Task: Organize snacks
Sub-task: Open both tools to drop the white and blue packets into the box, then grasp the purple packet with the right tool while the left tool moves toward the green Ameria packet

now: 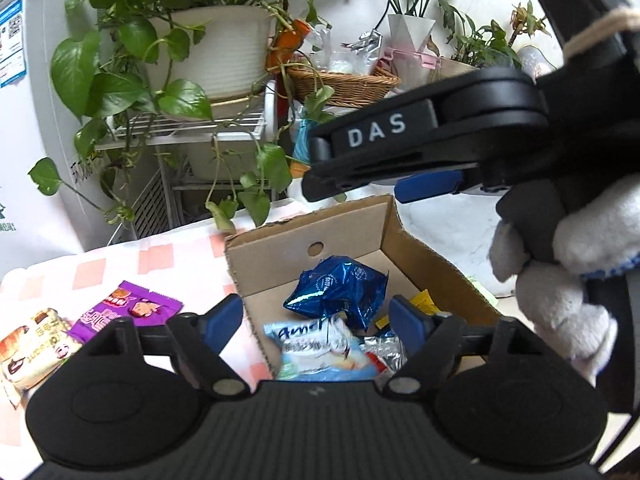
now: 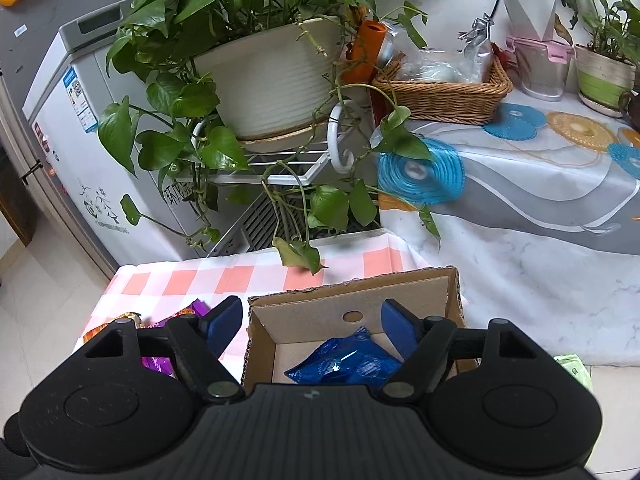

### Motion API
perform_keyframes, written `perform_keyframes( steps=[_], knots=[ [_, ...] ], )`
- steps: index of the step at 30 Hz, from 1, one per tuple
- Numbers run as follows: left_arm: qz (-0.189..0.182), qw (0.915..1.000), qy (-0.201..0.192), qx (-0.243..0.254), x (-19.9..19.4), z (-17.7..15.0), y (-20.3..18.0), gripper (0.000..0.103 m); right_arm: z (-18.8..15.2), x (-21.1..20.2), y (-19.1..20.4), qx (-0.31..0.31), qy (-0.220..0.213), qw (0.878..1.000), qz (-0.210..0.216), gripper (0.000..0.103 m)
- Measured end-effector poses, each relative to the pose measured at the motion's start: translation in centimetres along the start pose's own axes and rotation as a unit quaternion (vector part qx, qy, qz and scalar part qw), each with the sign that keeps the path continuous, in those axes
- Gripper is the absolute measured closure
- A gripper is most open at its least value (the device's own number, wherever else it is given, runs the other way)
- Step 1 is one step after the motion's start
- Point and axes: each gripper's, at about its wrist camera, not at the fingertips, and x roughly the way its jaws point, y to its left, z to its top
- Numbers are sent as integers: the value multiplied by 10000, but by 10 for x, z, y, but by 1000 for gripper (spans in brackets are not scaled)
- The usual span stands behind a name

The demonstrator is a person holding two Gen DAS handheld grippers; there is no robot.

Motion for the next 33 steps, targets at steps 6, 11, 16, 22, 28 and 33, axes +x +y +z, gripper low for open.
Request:
perform_keyframes(
  steps=[6, 11, 16, 22, 28, 33],
  knots=[
    [134, 9998, 58, -101, -17, -5, 24, 18, 0, 2, 3, -40, 20, 10000, 5, 19],
    [378, 9989, 162, -222, -30, -14, 56, 17, -1, 4, 9, -119, 42, 9999, 69, 18],
    [637, 9968, 274, -398, -43, -27, 89, 16, -2, 7, 21, -269, 47, 9994, 192, 17],
    [935, 9933, 456, -496, -53, -47, 126, 15, -4, 14, 39, -486, 117, 9982, 333, 17],
    [1087, 9903, 714, -491, -58, -68, 158, 15, -7, 23, 65, -777, 253, 9951, 565, 17],
    [1074, 9900, 720, -565, -55, -74, 177, 15, -9, 33, 87, -832, 417, 9922, 824, 17]
  ],
)
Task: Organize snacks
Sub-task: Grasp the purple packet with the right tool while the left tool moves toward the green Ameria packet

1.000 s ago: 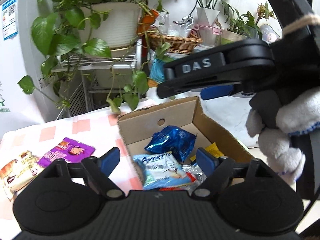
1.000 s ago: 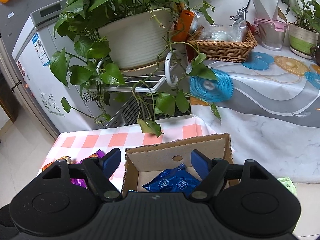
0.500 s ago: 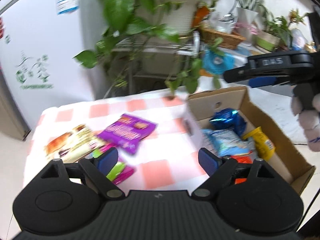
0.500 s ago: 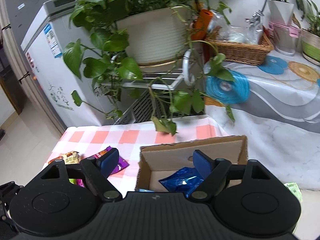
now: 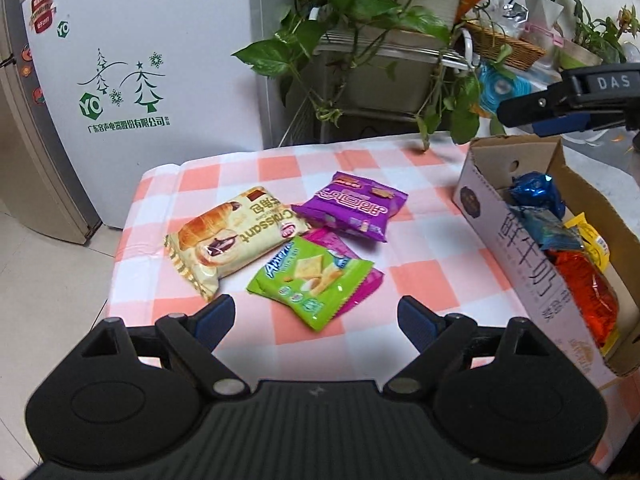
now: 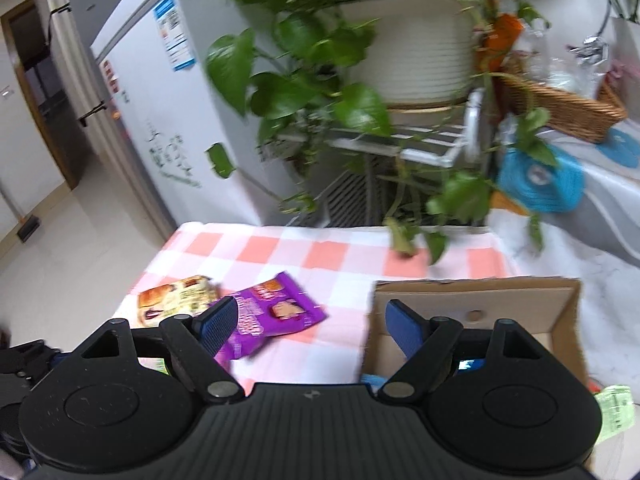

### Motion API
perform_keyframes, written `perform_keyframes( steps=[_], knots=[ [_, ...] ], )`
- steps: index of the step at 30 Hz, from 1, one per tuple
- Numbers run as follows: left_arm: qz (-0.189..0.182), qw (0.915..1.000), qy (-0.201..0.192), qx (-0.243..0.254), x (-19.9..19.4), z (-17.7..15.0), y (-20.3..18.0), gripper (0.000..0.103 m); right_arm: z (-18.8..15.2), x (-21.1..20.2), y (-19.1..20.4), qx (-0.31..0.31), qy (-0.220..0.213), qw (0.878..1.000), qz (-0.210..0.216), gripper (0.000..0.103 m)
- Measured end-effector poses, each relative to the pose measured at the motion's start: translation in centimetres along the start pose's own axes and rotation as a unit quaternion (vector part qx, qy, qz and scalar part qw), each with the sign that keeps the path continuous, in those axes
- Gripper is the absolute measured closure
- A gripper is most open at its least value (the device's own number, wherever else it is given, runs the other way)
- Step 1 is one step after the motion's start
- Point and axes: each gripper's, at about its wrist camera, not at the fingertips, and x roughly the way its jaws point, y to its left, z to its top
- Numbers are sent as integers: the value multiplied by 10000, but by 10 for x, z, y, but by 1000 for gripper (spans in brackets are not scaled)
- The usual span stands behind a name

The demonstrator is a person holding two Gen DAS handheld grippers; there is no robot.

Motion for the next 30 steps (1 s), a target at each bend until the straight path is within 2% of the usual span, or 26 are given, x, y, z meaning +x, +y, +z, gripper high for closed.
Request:
perform_keyframes(
  steps=[4, 12, 21, 25, 30],
  knots=[
    [-64, 10000, 13, 49, 10, 3, 3, 15, 1, 12, 17, -98, 150, 9998, 86, 18],
    [-157, 9944, 119, -1040, 42, 17, 21, 15, 2, 31, 34, -62, 332, 9994, 92, 18],
    [-254, 9856, 294, -1646, 76, 28, 29, 14, 2, 59, 39, 320, 629, 9974, 110, 20],
    [-141, 9850, 384, -1676, 89, 27, 28, 14, 3, 75, 42, 404, 771, 9961, 125, 20],
    [24, 9904, 497, -1291, 92, 22, 23, 20, 3, 96, 35, 799, 921, 9925, 111, 20]
  ],
)
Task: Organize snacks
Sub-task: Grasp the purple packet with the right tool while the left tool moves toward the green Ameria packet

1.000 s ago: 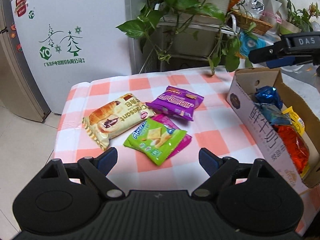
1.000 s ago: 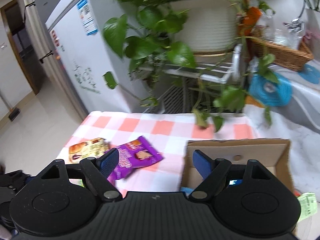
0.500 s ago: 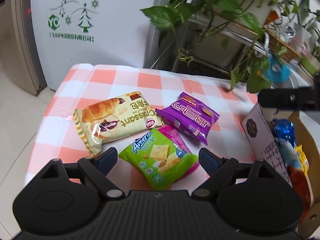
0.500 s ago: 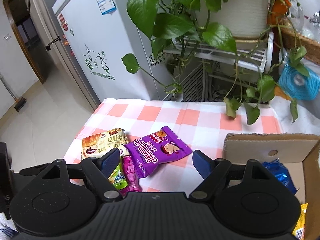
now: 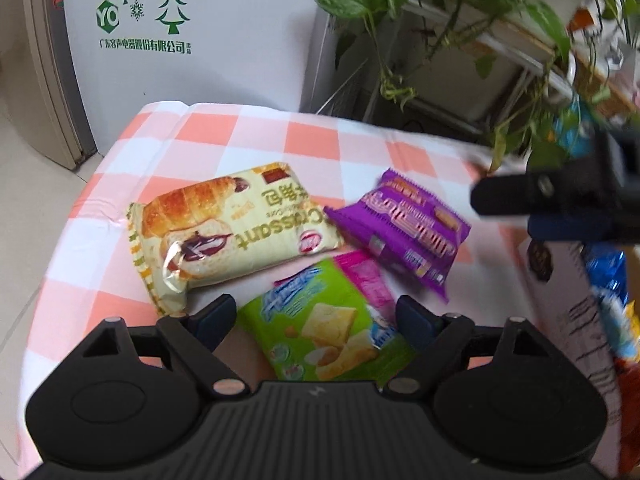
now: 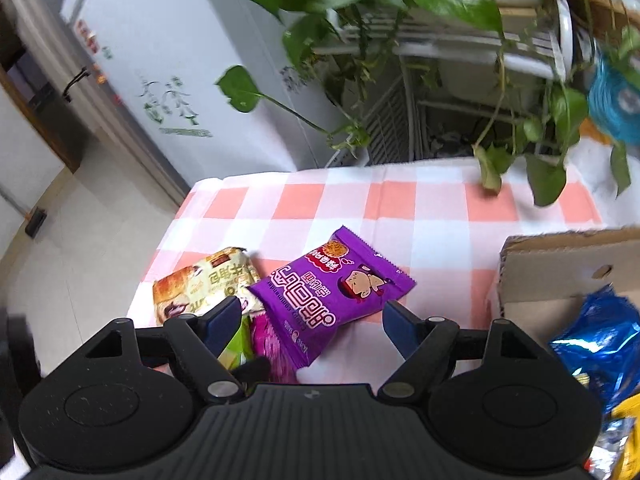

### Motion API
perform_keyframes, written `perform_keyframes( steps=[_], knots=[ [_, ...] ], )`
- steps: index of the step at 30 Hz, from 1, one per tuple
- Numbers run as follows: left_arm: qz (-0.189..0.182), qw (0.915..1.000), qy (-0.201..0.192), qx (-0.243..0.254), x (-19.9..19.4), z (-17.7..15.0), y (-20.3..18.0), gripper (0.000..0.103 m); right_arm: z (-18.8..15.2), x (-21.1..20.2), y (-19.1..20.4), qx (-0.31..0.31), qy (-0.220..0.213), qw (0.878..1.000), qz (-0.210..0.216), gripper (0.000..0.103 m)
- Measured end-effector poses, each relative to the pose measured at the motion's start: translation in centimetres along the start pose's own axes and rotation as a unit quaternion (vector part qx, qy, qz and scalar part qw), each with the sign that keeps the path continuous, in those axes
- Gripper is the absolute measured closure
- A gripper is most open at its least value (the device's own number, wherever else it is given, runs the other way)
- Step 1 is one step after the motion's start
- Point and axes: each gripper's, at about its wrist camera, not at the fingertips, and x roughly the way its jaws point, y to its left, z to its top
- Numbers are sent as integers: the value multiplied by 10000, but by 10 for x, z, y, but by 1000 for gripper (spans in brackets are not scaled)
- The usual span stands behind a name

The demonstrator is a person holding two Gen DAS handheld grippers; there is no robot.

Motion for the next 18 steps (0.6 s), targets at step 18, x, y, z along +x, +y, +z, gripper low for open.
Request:
perform_keyframes(
  steps=[18],
  knots=[
    [196, 9978, 327, 550, -20, -6, 32, 32, 16, 66, -3, 1099, 256, 9925, -463, 12]
  ],
)
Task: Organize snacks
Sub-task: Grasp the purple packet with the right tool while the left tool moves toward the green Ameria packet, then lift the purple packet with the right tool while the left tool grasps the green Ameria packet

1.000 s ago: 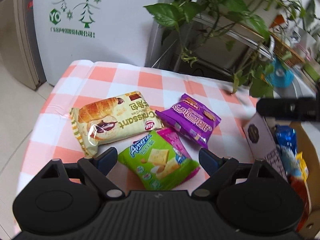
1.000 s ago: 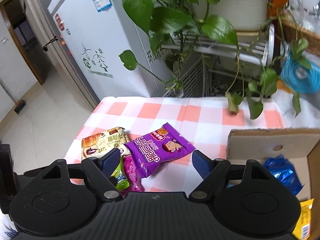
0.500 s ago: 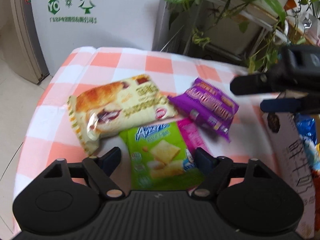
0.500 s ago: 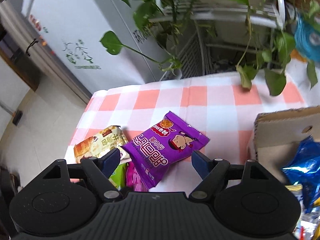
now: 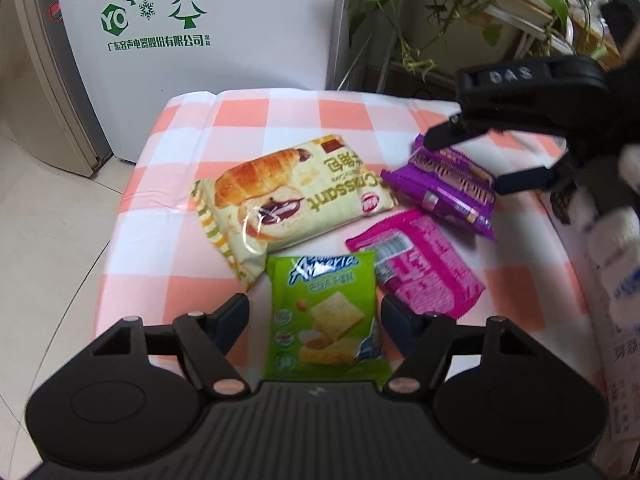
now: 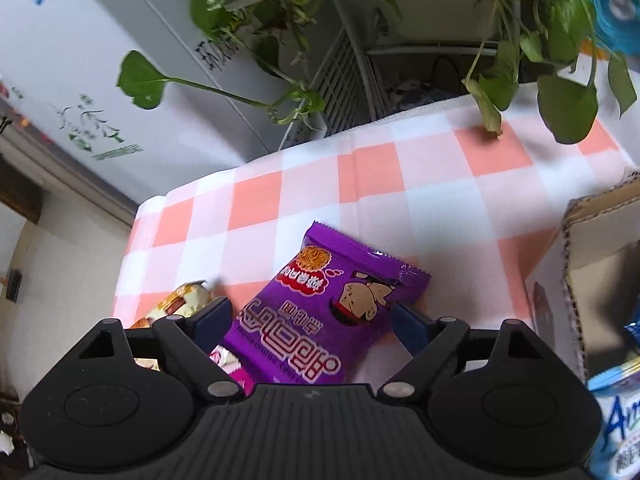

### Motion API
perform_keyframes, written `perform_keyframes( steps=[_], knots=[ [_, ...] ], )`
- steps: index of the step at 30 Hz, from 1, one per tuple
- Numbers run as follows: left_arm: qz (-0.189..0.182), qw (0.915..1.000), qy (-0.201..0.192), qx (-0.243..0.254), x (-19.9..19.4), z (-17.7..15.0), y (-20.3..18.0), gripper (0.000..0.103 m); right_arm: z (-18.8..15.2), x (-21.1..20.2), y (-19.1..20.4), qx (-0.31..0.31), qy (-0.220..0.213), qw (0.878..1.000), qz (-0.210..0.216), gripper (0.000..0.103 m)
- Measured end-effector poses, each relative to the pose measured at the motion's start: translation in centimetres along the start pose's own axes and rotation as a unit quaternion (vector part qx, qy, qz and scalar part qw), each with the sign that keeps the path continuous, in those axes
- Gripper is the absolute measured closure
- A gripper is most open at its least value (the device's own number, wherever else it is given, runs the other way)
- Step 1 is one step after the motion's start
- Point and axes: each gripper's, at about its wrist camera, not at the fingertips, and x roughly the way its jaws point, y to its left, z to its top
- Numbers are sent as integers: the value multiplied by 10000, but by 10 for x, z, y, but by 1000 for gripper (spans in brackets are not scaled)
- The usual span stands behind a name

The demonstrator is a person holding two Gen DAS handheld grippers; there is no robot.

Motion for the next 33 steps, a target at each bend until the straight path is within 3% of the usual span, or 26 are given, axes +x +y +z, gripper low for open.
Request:
perform_keyframes(
  steps=[7, 13, 17, 20, 33],
  knots=[
    [181, 9991, 158, 361, 8, -10, -6, 23, 0, 18, 9, -184, -14, 9995, -247, 12],
    [207, 9992, 183, 304, 13, -10, -9, 11, -8, 23, 19, -906, 17, 9949, -436, 12],
    [263, 9992, 213, 233, 16, -11, -6, 1, -10, 20, 18, -1234, 78, 9911, -483, 21],
    [251, 9992, 204, 255, 17, -11, -5, 0, -12, 15, 18, -1447, 140, 9884, -440, 28],
    [195, 9992, 193, 304, 17, -12, -4, 0, -25, -6, 10, -2492, 515, 9670, -148, 35]
  ],
)
